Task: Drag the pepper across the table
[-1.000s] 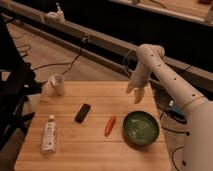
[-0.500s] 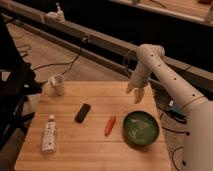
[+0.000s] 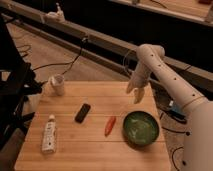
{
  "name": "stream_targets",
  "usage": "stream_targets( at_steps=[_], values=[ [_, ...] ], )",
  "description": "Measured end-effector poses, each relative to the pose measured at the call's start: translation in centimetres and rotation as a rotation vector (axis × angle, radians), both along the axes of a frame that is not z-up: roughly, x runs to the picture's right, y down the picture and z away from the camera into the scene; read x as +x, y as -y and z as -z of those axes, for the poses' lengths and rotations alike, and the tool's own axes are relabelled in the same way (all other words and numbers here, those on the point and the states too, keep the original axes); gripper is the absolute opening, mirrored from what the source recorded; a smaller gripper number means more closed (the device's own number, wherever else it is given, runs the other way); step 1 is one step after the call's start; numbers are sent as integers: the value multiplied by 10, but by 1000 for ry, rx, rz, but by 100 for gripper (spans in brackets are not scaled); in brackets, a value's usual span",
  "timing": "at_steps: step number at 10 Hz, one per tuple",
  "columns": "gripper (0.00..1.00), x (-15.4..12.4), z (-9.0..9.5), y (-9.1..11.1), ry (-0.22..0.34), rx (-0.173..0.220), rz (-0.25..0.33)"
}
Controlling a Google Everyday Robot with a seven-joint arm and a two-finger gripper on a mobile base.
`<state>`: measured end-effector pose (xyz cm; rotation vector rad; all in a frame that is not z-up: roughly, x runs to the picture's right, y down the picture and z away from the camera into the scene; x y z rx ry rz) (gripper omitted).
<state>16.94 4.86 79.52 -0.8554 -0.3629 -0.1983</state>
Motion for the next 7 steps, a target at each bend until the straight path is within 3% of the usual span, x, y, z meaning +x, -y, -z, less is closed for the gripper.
stream_targets(
  at_steps=[7],
  values=[
    [60,-2,-2,3,15,9,16]
  ],
)
